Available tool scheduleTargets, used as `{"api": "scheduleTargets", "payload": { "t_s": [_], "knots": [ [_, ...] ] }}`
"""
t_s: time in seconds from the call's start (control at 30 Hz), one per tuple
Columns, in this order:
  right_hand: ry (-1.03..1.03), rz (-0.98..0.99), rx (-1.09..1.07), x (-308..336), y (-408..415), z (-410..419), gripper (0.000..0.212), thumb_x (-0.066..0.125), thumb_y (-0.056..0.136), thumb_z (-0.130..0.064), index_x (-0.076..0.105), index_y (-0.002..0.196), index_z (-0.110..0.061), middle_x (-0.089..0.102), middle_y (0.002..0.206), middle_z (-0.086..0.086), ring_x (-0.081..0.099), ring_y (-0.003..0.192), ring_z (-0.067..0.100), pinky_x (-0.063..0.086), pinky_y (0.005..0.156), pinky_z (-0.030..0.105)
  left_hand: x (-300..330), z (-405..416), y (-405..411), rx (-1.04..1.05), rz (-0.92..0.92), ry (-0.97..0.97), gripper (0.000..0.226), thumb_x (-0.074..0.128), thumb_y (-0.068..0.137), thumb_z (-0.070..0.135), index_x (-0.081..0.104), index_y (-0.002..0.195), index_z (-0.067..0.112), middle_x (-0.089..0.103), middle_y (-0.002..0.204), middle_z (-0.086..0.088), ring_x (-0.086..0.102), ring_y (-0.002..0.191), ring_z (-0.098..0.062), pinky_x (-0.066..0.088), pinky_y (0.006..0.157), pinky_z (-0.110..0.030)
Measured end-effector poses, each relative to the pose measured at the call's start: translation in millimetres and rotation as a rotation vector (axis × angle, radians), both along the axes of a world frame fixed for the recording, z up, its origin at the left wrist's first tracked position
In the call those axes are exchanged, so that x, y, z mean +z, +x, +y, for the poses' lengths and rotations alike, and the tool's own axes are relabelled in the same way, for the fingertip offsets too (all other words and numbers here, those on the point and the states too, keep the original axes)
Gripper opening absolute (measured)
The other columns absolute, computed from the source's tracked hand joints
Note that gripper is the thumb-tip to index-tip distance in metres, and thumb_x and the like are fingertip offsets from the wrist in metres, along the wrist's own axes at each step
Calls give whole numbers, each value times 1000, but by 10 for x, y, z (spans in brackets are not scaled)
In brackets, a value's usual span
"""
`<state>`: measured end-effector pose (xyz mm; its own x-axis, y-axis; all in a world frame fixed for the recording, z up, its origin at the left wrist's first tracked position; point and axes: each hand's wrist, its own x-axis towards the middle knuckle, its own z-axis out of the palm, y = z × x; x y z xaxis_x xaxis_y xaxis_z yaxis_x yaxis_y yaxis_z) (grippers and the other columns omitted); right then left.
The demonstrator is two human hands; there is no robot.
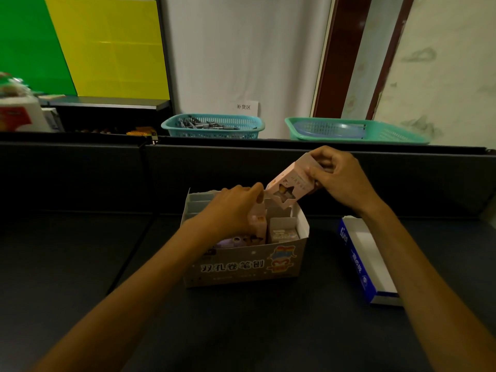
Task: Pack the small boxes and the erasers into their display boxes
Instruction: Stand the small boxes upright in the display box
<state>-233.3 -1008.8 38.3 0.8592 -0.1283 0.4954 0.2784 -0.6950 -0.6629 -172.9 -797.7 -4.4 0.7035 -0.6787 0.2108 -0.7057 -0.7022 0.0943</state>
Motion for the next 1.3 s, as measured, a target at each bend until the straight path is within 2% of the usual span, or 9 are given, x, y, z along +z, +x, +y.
{"api": "scheduleTargets", "payload": {
  "t_s": [0.2, 0.4, 0.53, 0.7, 0.87, 1.03, 1.1, 1.23, 1.3],
  "knots": [
    [-8, -21, 1, 29, -41, 26, 12, 57, 93, -19, 57, 105, -21, 60, 105, -6, 59, 95, 9, 54, 67, 20, -24, -50, -11, 43, -87, 162, 74, 73, 72, 46, 33, 128, 21, 48, 132, -4, 43, 120, -25, 34, 102, -45],
    [20, -58, 11, 56, -98, 49, 13, 58, 92, -18, 57, 105, -21, 61, 108, -2, 60, 98, 11, 54, 71, 21, -11, 46, 2, 34, -67, 135, 73, 71, 70, 55, 37, 126, 24, 50, 130, 0, 42, 118, -22, 34, 100, -43],
    [-16, -36, 104, 101, -140, 131, 15, 59, 91, -16, 56, 102, -25, 60, 102, -12, 61, 95, 6, 55, 71, 21, 129, 250, -12, 69, -27, 63, 65, 69, 72, 56, 42, 125, 30, 51, 127, 5, 42, 116, -17, 36, 98, -39],
    [-124, 51, 231, 130, -157, 348, 23, 62, 88, -17, 55, 96, -37, 56, 97, -22, 59, 91, -4, 52, 71, 11, 342, 536, -46, 169, -130, 53, 66, 65, 78, 51, 37, 135, 30, 47, 135, 2, 39, 125, -19, 35, 102, -41],
    [-245, 132, 272, 28, -94, 522, 18, 62, 89, -15, 60, 103, -27, 58, 98, -20, 56, 88, -9, 48, 68, 7, 361, 715, -94, 229, -137, 107, 68, 63, 79, 52, 35, 137, 30, 45, 135, 0, 38, 126, -21, 34, 101, -41],
    [-323, 195, 274, -46, -48, 635, 18, 60, 91, -16, 60, 105, -27, 62, 109, -8, 57, 93, -1, 49, 67, 12, 332, 819, -154, 228, -109, 101, 63, 63, 80, 52, 38, 134, 30, 47, 130, 1, 40, 120, -19, 37, 97, -38],
    [-361, 232, 282, -70, -45, 694, 19, 59, 92, -16, 60, 108, -26, 62, 113, -6, 56, 100, 3, 51, 73, 16, 330, 849, -174, 228, -94, 96, 64, 63, 81, 51, 38, 135, 30, 47, 131, 1, 40, 120, -18, 37, 97, -37],
    [-522, 293, 228, -125, -34, 821, 21, 58, 92, -20, 62, 112, -25, 64, 116, -1, 60, 105, 13, 53, 87, 37, 339, 877, -219, 223, -82, 99, 65, 63, 81, 51, 36, 136, 30, 45, 134, 2, 38, 122, -18, 37, 96, -36],
    [-600, 330, 197, -157, -26, 864, 23, 57, 92, -22, 60, 115, -25, 63, 118, -1, 59, 107, 14, 51, 90, 36, 345, 882, -236, 219, -75, 104, 66, 64, 80, 51, 36, 137, 31, 44, 135, 2, 38, 123, -18, 37, 96, -37]
  ]
}}
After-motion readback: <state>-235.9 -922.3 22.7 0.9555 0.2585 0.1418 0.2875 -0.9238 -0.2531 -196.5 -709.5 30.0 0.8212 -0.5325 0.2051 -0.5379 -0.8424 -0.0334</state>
